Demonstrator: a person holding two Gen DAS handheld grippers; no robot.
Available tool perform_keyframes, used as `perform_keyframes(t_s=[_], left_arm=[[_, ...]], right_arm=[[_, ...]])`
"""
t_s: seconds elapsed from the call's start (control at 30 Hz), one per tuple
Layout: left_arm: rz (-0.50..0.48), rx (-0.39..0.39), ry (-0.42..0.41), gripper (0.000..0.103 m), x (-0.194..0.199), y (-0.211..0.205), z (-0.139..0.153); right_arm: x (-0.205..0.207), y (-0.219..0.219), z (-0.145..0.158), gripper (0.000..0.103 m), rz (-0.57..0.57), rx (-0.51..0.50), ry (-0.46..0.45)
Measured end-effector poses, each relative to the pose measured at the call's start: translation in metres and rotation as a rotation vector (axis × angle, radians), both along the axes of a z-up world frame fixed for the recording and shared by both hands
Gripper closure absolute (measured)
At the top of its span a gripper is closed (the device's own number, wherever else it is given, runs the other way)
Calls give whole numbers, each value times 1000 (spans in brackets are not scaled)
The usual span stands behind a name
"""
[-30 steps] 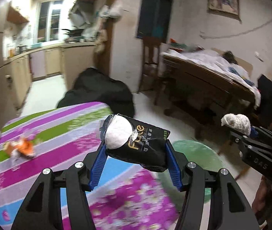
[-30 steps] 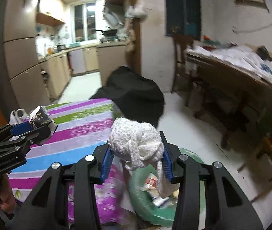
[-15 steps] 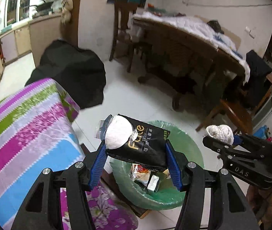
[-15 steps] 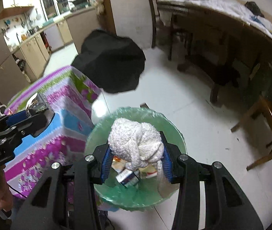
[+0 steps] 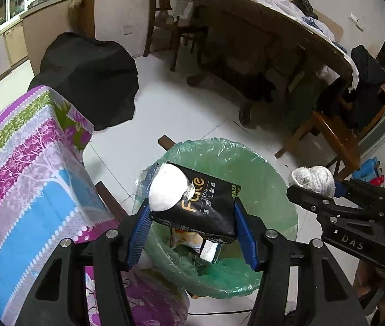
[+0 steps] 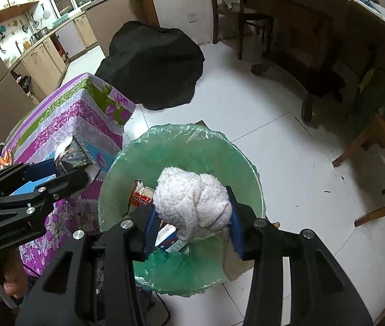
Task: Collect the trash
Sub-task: 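Carry the black packet and white cloth ball over the green bin, then open both tools to drop the packet and cloth ball into the bin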
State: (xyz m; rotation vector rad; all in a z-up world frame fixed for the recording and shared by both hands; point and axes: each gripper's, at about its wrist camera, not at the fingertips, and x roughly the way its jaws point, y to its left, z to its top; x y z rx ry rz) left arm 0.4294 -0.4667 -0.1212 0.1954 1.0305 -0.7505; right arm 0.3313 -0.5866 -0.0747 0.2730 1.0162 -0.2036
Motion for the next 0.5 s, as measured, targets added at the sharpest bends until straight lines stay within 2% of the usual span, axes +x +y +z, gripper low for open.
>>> perform_keyframes(t_s=[0.5], left_arm=[[1,10,0,44,2,-2,-7]], right_arm=[[2,-4,-2,60,5,6,-7]])
